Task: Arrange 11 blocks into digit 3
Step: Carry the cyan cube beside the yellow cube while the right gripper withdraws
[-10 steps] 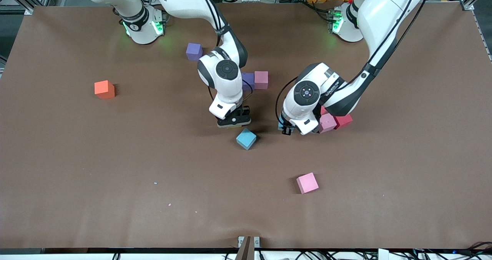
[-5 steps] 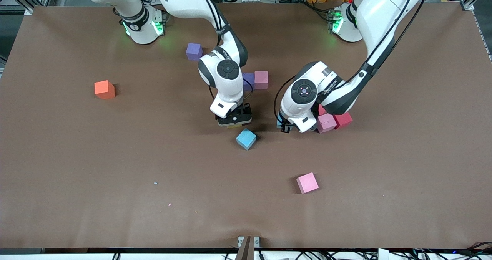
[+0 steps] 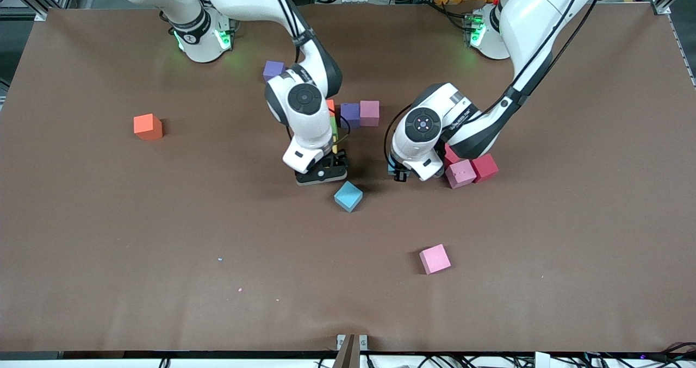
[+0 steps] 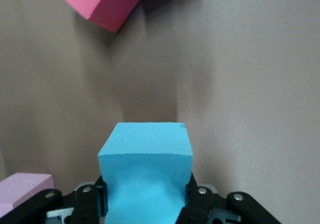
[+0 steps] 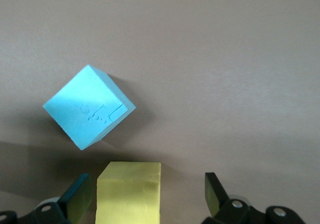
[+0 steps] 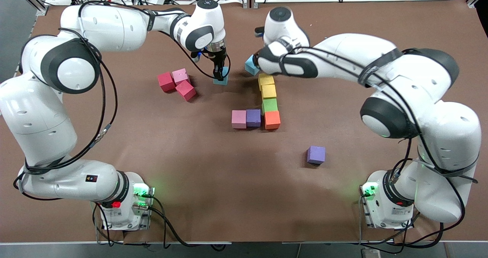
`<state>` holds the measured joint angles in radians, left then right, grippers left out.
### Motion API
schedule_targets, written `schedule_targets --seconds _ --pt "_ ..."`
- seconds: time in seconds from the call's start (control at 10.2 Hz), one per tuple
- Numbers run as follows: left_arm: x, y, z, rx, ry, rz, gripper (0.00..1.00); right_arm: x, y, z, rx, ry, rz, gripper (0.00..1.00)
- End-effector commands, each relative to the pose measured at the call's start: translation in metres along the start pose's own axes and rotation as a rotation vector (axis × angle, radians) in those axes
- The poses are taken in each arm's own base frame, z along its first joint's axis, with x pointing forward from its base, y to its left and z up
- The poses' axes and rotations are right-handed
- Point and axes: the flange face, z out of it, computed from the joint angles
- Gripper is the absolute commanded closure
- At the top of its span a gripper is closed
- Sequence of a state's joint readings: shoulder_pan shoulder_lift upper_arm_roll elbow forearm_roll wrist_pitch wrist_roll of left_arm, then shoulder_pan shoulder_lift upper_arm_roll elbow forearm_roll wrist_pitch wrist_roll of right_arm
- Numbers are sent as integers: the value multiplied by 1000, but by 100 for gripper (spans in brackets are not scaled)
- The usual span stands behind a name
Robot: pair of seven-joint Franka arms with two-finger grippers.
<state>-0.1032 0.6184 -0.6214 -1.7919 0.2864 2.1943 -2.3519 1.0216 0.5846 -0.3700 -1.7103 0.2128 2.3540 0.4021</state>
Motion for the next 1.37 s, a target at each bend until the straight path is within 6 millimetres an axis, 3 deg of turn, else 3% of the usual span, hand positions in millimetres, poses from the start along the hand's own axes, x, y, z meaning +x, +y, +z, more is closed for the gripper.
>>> schedule_targets --seconds 0.0,0.1,0.49,0.68,0.98,1.17,1.27 --pt "-9 -15 -2 -6 -13 -57 98 10 11 -34 18 -12 -40 0" --pt "-13 -19 1 -11 -20 -74 98 15 23 -41 13 -18 -88 0" --pt "-28 -29 1 -29 -60 -52 99 55 106 -55 -8 -3 -196 0" --pt "-36 -32 6 -47 -101 -58 99 67 126 -67 -11 -4 -224 0" --pt "-49 -47 18 -67 -147 -67 100 75 155 -67 -15 -47 -274 0" --pt "-63 -57 22 -75 -166 -132 100 88 157 -104 -9 -58 -295 0" --pt "-70 -63 25 -69 -165 -149 100 92 159 -100 -8 -55 -288 0"
